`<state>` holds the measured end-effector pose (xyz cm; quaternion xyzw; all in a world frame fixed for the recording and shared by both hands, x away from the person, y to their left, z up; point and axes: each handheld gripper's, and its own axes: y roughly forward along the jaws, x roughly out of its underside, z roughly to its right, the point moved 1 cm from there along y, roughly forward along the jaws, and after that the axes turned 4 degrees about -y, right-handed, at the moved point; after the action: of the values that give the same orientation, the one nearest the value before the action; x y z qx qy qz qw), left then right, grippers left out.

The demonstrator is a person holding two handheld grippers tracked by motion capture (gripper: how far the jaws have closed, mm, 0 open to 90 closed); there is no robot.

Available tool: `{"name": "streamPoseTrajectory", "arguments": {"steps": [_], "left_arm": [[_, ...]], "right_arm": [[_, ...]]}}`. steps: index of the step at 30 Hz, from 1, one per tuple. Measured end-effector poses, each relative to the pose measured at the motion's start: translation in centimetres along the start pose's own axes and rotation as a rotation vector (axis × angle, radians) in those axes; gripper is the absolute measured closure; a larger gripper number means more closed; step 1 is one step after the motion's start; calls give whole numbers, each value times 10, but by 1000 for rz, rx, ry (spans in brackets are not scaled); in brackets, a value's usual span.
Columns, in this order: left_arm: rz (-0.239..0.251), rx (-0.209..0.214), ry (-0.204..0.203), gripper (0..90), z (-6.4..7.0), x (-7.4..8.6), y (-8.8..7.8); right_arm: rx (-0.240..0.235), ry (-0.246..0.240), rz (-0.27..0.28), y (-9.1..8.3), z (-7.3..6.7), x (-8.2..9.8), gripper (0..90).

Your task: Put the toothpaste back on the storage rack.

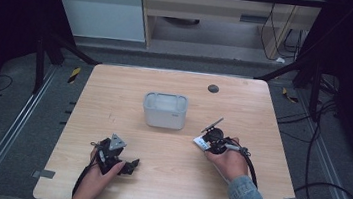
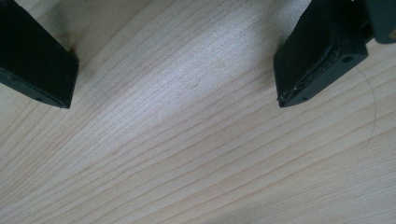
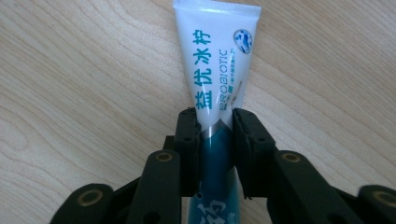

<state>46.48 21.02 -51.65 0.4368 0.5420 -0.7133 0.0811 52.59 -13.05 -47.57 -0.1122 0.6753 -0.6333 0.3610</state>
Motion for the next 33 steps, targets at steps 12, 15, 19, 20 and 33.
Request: {"name": "streamPoseTrajectory", "arguments": {"steps": [12, 15, 19, 20, 33], "left_arm": [[0, 0, 0, 0, 0, 0, 0], [0, 0, 0, 0, 0, 0, 0], [0, 0, 0, 0, 0, 0, 0], [0, 0, 0, 0, 0, 0, 0], [0, 0, -1, 0, 0, 0, 0]], "right_arm": [[4, 38, 54, -10, 8, 1, 793], [9, 44, 72, -16, 11, -1, 794], [20, 44, 111, -34, 16, -9, 794], [22, 41, 126, -37, 17, -10, 793], [32, 66, 340, -75, 29, -33, 793]]}}
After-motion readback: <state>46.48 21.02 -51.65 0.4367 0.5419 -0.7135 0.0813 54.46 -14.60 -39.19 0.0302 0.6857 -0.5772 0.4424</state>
